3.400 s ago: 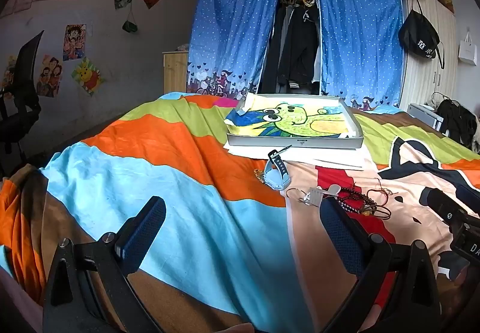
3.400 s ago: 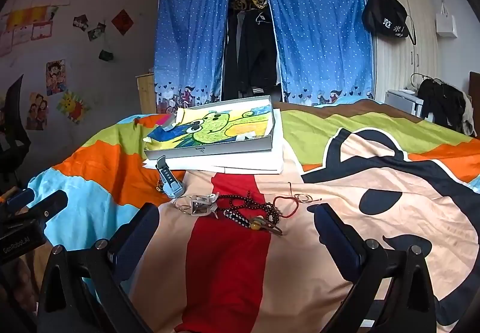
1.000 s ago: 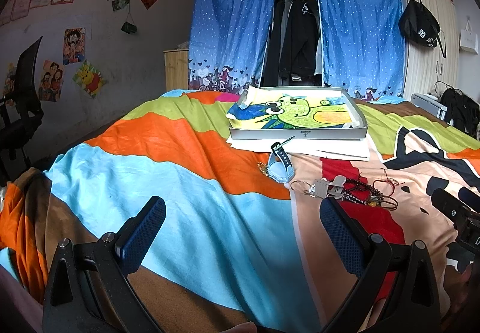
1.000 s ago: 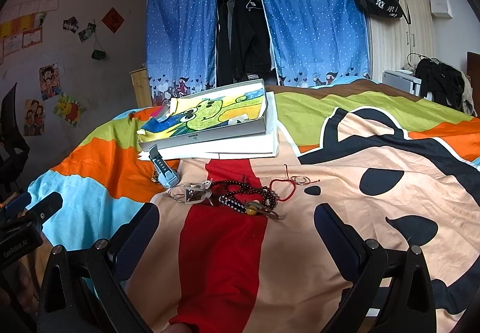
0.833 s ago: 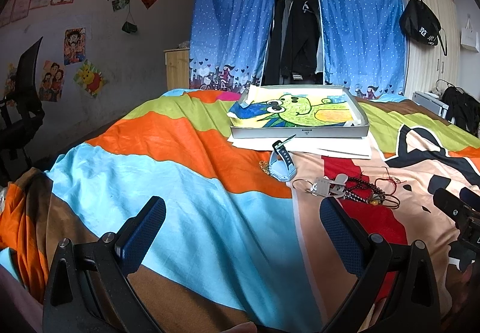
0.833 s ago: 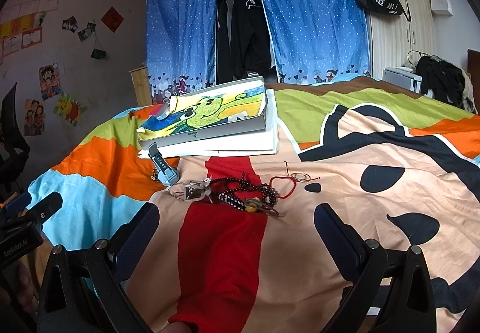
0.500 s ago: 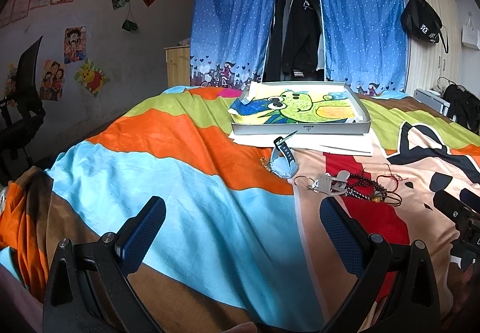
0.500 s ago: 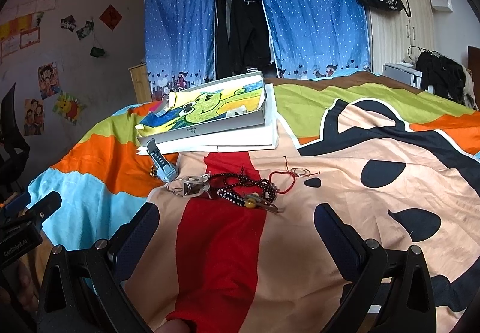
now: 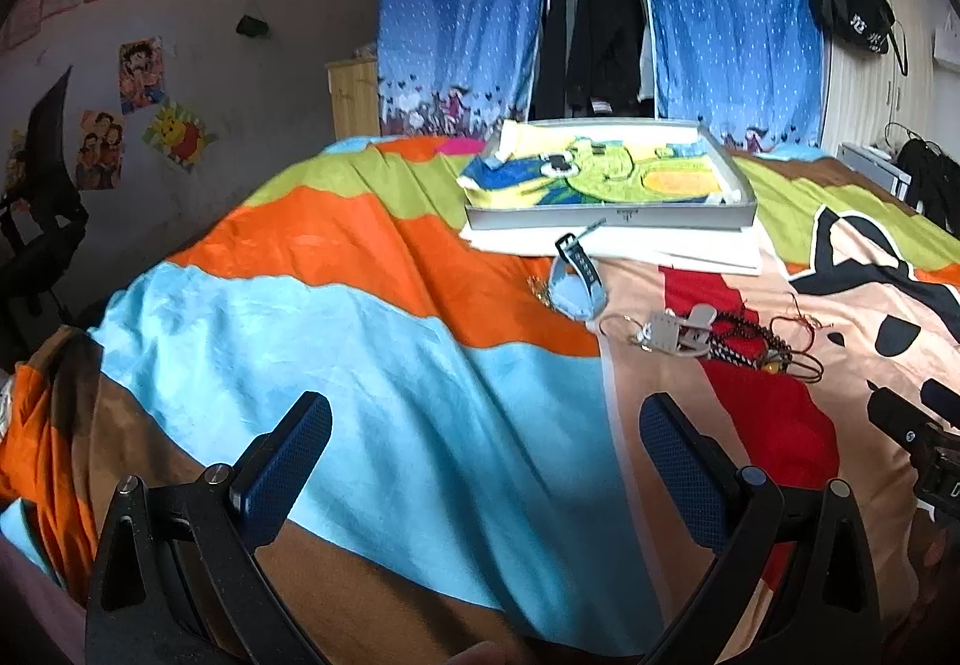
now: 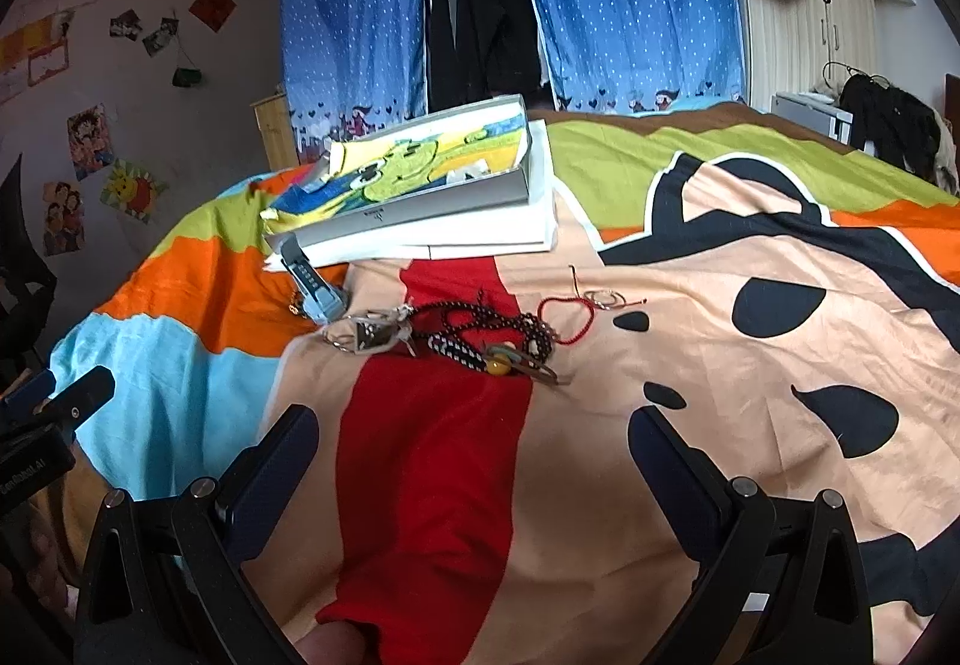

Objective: Organize jewelry

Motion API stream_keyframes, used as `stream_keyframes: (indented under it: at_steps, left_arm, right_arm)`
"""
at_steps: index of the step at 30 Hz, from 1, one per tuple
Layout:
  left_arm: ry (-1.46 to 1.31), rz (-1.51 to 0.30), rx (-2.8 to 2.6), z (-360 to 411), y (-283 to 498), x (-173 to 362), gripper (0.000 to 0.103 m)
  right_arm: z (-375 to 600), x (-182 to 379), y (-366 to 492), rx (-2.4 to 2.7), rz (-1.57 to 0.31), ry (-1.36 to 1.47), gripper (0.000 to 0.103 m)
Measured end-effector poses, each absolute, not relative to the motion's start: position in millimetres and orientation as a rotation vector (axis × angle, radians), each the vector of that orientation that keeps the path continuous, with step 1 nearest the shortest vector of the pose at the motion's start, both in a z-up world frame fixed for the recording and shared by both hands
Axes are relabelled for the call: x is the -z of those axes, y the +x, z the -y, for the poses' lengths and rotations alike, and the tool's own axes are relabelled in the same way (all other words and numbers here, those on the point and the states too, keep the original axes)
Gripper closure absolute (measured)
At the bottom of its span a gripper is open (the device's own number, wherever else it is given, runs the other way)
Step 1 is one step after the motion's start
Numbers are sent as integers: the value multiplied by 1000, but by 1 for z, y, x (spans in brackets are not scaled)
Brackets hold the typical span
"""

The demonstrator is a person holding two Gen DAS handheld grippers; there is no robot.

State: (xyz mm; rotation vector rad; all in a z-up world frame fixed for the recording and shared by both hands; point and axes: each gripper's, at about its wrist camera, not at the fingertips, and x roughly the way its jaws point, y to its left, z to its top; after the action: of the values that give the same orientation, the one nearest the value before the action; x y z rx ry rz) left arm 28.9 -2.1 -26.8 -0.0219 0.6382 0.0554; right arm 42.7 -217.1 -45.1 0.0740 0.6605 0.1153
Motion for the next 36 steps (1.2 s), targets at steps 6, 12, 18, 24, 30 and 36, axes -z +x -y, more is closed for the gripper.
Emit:
stream_keyframes:
  at_steps: [6, 12, 18, 24, 30, 36]
  left_arm:
    - [2, -709, -39, 3, 54, 30, 2]
    - [33, -742, 21, 3, 87, 34, 2]
    - [-11, -768, 64, -7, 124, 39, 2]
    - [-68, -777, 92, -16, 154, 37, 3]
    - [-97, -742, 143, -15, 182, 37, 5]
    - [-70, -724, 234, -2, 214, 43, 14]
  right_arm:
    - [223, 49, 61, -139, -693, 46, 0]
    - [228, 53, 90, -181, -735, 4, 0]
    - [230, 56, 116, -253, -761, -3, 0]
    - [225, 60, 142, -325, -749, 51, 0]
    - [225, 69, 175, -396, -806, 222, 20]
    - [217, 81, 200, -428, -874, 290, 52]
